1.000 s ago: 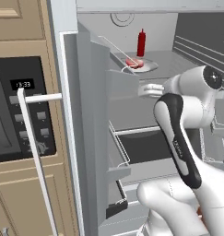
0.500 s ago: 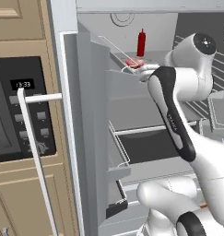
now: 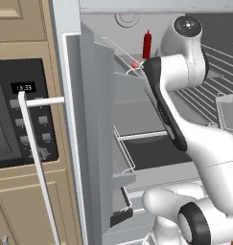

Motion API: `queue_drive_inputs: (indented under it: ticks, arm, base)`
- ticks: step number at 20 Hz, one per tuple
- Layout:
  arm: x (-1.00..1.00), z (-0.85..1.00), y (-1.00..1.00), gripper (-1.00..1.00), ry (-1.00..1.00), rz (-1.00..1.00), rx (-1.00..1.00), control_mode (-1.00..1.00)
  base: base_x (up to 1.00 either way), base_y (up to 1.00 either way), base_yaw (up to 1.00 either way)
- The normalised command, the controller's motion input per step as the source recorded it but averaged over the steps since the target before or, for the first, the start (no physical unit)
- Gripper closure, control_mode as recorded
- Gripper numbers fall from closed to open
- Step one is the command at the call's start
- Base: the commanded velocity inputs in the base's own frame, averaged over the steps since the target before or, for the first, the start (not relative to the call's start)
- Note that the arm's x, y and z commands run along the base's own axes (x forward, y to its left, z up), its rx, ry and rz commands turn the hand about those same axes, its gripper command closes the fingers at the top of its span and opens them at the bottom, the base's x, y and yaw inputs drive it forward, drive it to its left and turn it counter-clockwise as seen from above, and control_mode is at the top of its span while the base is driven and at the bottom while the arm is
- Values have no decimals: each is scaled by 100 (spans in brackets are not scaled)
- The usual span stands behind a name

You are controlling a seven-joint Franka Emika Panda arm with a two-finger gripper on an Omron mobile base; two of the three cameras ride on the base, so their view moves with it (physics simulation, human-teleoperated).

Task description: Retrieve the steak from the fridge and place it on the saucepan with marinade on the stove.

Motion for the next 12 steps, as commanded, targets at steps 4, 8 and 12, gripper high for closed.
queue_drive_inputs:
  ticks: [4, 8, 12]
  arm:
    - [0, -10, 0, -100, -8, 3, -3, -100]
    - [14, -1, 0, -100, -1, 0, 0, -100]
    - [27, -8, -5, -100, -2, 0, 0, -100]
  base:
    - [0, 0, 0]
    - [0, 0, 0]
    - [0, 0, 0]
